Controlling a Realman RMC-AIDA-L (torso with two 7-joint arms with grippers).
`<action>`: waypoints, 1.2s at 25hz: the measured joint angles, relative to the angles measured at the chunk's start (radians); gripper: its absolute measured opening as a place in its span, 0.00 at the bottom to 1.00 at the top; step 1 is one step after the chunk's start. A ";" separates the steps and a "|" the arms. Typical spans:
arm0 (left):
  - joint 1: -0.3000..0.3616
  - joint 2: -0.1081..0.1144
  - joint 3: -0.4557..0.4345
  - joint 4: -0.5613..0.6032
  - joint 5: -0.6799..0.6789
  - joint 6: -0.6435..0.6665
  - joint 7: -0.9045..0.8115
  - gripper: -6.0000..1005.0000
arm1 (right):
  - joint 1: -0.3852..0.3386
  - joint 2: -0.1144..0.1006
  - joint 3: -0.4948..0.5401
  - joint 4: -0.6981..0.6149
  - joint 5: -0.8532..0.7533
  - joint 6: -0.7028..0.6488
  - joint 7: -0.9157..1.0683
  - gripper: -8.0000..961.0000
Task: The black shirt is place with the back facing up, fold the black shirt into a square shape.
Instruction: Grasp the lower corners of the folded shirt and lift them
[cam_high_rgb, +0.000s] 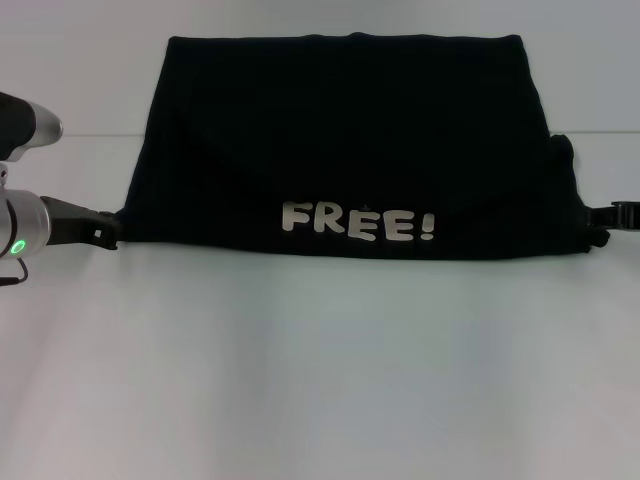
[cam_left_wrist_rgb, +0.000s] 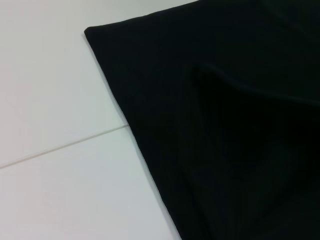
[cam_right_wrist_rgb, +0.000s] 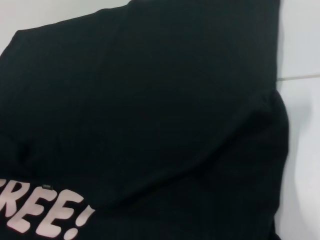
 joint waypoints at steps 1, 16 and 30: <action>0.000 0.000 0.000 -0.001 0.000 -0.001 0.000 0.05 | 0.003 0.001 0.000 0.000 -0.001 0.001 0.000 0.21; -0.008 0.000 0.000 -0.004 0.000 -0.005 0.002 0.05 | 0.010 0.039 -0.064 0.010 -0.006 0.102 -0.025 0.57; 0.027 0.000 -0.012 0.061 -0.025 0.187 -0.010 0.05 | -0.094 0.063 -0.038 -0.113 0.095 -0.015 -0.116 0.05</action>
